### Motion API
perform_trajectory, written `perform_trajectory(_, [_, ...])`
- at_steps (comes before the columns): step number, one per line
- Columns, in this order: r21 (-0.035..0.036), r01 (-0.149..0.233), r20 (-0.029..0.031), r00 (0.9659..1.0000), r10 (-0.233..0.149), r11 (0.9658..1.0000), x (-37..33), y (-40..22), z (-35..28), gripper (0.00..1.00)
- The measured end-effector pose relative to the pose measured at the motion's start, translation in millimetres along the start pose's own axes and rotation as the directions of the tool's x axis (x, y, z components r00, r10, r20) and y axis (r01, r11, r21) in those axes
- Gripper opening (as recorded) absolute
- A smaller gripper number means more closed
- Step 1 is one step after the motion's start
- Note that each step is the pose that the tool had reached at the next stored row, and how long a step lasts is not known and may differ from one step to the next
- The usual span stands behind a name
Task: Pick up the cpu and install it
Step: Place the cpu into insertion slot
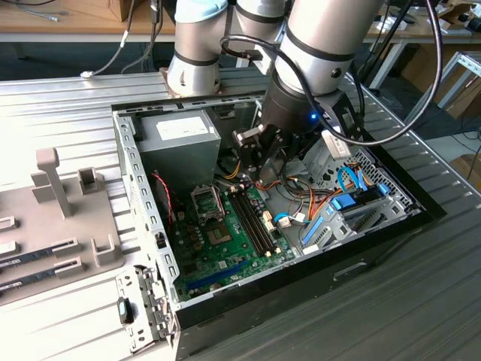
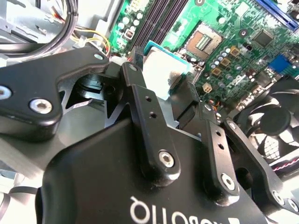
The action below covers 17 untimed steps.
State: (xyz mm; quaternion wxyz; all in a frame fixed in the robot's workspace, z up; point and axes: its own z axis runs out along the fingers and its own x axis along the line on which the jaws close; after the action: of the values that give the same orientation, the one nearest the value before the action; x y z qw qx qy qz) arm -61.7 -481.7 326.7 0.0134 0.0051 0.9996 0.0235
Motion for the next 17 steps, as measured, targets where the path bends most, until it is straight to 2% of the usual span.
perform_trajectory(3, [-0.0001, 0.000, 0.0001, 1.0000, 0.000, 1.0000, 0.1, -2.0, 0.7, 0.47])
perform_trajectory(17, [0.0000, 0.000, 0.0000, 1.0000, 0.000, 1.0000, 0.1, -2.6, 2.5, 0.47])
